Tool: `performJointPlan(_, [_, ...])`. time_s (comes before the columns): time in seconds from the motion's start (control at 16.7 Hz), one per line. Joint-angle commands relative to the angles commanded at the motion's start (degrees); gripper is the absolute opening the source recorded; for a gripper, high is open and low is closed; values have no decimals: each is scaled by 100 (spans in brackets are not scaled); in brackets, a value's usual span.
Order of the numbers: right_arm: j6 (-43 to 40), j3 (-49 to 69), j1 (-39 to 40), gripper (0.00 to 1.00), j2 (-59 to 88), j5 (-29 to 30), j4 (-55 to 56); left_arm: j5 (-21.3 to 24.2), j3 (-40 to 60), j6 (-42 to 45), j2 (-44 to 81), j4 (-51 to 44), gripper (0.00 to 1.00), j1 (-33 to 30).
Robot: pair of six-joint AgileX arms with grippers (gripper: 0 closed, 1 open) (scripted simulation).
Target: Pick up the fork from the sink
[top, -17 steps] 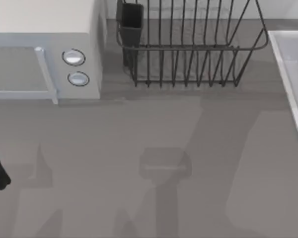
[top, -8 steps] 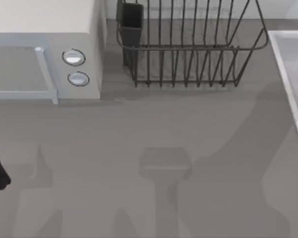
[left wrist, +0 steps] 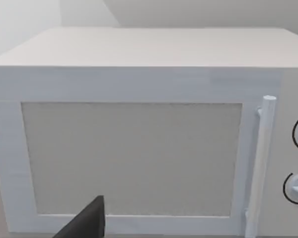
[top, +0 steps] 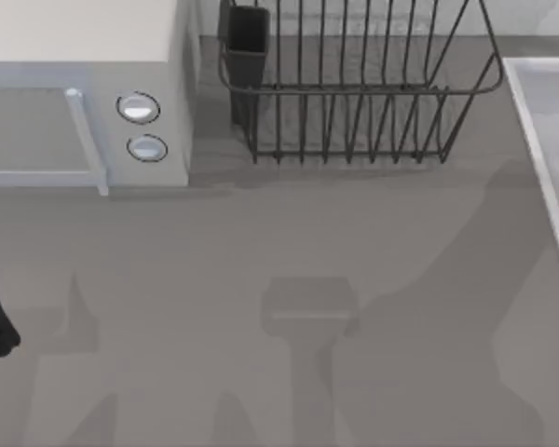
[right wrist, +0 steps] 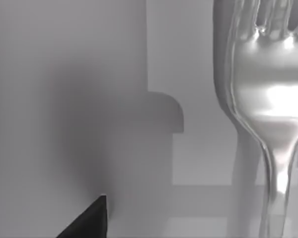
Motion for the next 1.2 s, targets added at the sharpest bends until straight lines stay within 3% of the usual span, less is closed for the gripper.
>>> performJointPlan(0.72, [0,0,0,2,0,0,0,0,0,0,0,0,100,0])
performJointPlan(1.2, [0,0,0,0,0,0,0,0,0,0,0,0,100,0])
